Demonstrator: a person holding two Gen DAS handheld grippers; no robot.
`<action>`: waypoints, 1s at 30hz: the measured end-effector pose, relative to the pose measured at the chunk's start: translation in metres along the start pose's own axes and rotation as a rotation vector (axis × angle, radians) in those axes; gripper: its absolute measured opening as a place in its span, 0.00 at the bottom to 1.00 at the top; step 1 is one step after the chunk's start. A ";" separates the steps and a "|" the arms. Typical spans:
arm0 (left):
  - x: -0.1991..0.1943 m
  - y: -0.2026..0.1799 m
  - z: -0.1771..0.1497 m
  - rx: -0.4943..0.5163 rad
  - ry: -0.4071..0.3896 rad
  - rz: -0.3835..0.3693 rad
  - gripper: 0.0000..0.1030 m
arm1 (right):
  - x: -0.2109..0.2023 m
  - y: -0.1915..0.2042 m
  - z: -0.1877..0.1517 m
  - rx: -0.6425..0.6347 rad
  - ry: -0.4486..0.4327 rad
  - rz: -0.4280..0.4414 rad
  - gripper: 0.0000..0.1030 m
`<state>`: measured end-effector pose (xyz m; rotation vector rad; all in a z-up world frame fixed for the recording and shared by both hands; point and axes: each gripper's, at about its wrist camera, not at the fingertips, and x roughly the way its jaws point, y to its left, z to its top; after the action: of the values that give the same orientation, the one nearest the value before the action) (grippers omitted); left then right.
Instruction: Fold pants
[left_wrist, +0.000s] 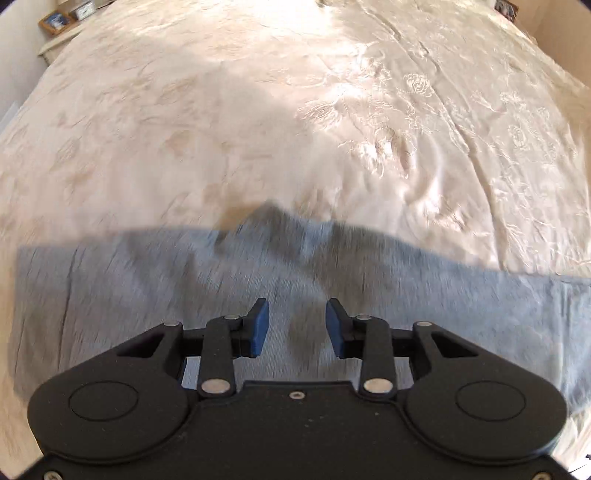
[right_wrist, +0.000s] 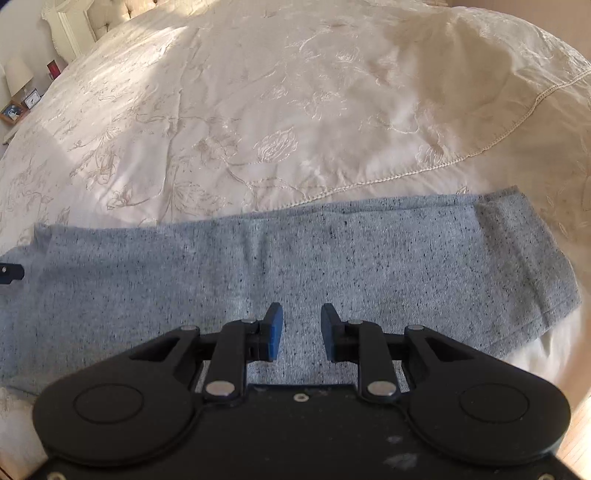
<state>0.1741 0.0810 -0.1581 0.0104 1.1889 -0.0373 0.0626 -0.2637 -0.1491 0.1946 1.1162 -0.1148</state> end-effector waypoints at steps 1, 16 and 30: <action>0.009 -0.002 0.006 0.015 -0.002 0.009 0.43 | 0.001 0.000 0.001 0.006 0.002 -0.003 0.24; 0.000 -0.031 0.008 -0.024 -0.050 0.101 0.46 | -0.028 -0.089 -0.025 0.262 -0.015 -0.137 0.25; -0.033 -0.188 -0.068 0.121 0.029 -0.040 0.46 | -0.030 -0.215 0.000 0.249 -0.063 -0.182 0.27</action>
<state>0.0919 -0.1043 -0.1510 0.0938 1.2146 -0.1449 0.0088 -0.4734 -0.1436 0.3090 1.0543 -0.4210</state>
